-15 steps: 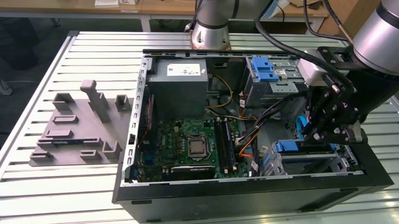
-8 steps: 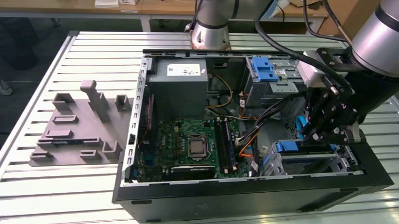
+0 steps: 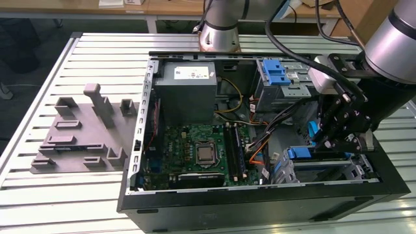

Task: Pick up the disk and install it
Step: 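Insert the second disk wire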

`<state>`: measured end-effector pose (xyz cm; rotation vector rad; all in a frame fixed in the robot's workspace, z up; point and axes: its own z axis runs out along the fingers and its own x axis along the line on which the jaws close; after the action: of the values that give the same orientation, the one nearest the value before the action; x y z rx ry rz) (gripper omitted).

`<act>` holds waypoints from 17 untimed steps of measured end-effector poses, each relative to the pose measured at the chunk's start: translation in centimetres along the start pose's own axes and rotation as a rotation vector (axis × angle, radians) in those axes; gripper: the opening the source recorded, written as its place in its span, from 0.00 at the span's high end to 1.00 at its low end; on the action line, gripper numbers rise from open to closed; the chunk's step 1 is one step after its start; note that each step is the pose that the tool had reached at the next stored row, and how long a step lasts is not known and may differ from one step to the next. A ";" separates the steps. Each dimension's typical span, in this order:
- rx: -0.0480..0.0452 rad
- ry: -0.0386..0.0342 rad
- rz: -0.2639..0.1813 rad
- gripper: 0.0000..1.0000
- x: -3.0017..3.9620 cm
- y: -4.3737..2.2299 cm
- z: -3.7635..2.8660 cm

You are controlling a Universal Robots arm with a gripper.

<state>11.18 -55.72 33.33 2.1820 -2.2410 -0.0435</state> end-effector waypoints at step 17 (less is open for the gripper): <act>0.0000 0.0000 0.001 0.84 0.07 -0.06 -0.46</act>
<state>11.24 -55.79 33.78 2.1810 -2.2419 -0.0435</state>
